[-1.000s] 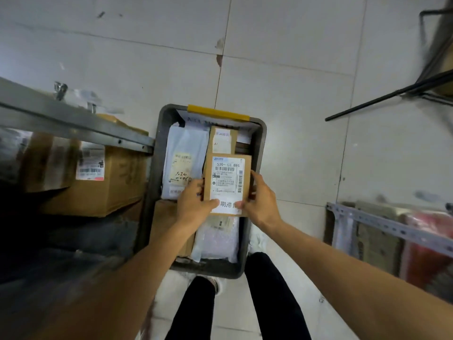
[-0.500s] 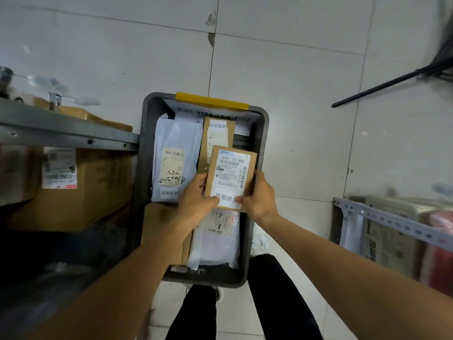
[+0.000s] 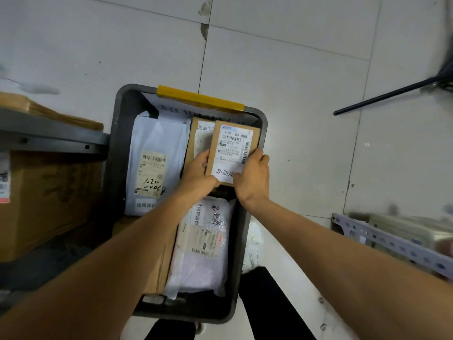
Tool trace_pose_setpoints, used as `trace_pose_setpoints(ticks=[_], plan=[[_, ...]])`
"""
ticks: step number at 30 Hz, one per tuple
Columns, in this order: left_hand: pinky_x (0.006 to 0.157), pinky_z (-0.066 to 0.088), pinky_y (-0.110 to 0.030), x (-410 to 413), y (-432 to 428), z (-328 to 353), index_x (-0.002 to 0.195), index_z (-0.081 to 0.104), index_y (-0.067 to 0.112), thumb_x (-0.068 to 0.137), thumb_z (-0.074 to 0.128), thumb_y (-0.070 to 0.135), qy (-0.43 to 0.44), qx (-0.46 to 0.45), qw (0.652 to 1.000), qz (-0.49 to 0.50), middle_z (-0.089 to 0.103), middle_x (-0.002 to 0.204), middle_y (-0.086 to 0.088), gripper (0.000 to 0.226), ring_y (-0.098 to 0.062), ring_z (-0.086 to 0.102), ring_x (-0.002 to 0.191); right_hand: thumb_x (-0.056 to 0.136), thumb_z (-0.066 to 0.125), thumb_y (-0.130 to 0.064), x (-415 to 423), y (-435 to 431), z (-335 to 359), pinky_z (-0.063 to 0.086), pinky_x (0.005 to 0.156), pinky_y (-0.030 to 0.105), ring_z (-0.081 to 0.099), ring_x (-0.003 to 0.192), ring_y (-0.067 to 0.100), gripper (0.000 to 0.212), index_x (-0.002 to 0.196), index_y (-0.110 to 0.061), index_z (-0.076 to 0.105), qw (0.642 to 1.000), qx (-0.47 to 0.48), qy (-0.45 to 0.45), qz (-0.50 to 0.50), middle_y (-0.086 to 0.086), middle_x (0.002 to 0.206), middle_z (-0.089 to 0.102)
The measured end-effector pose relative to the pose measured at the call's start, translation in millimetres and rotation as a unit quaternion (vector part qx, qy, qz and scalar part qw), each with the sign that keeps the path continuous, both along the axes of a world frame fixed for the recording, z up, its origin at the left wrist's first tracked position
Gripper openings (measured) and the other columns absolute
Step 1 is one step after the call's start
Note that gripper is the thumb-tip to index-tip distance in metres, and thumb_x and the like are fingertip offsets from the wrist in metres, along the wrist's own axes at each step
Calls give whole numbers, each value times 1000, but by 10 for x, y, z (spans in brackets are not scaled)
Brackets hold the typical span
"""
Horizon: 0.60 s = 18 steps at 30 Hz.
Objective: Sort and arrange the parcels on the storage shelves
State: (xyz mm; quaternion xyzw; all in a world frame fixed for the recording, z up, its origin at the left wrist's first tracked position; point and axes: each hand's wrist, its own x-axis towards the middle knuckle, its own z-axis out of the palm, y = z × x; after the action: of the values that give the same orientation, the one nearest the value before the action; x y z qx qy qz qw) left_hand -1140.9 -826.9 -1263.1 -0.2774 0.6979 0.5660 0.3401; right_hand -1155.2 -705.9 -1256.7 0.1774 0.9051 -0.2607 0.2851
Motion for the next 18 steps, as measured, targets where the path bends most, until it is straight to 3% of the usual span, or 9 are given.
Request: trace_pose_setpoints(ticks=[7,9,11,13,18], plan=[[98,49,-37,-323,12,-452,139,43,32,68,68,-8,-5,-22,998,-66,60,121,13,85,-14,57,115,84,59,-1,-319,-39,-230,42,99,40,43,122,38,57,134,3,32,999,6,-29,45,22,133,38],[105,42,-35,-378,9,-494,146,31,35,71,66,-6,-18,-32,989,-146,54,132,12,92,-15,52,122,85,61,-5,-386,-69,-277,41,102,40,43,123,38,59,135,5,33,998,-3,-44,45,23,135,38],[107,37,-29,-444,28,-429,154,11,25,80,61,-6,-41,-55,974,-217,42,146,1,94,-20,43,132,84,62,-7,-419,-77,-270,41,102,40,43,124,38,59,135,5,33,997,-11,-54,46,24,136,39],[108,37,-34,-515,28,-368,154,-7,16,85,60,1,-73,-107,963,-235,29,156,-9,97,-27,37,137,85,62,-7,-429,-69,-220,42,100,39,44,124,38,59,136,4,33,997,-13,-57,60,23,136,41],[105,36,-32,-586,-68,-38,154,12,11,83,66,7,-36,-184,957,-222,28,156,-10,89,-27,33,140,90,61,-17,-374,30,99,44,98,42,44,125,36,58,138,-1,33,991,7,-55,123,18,137,42]])
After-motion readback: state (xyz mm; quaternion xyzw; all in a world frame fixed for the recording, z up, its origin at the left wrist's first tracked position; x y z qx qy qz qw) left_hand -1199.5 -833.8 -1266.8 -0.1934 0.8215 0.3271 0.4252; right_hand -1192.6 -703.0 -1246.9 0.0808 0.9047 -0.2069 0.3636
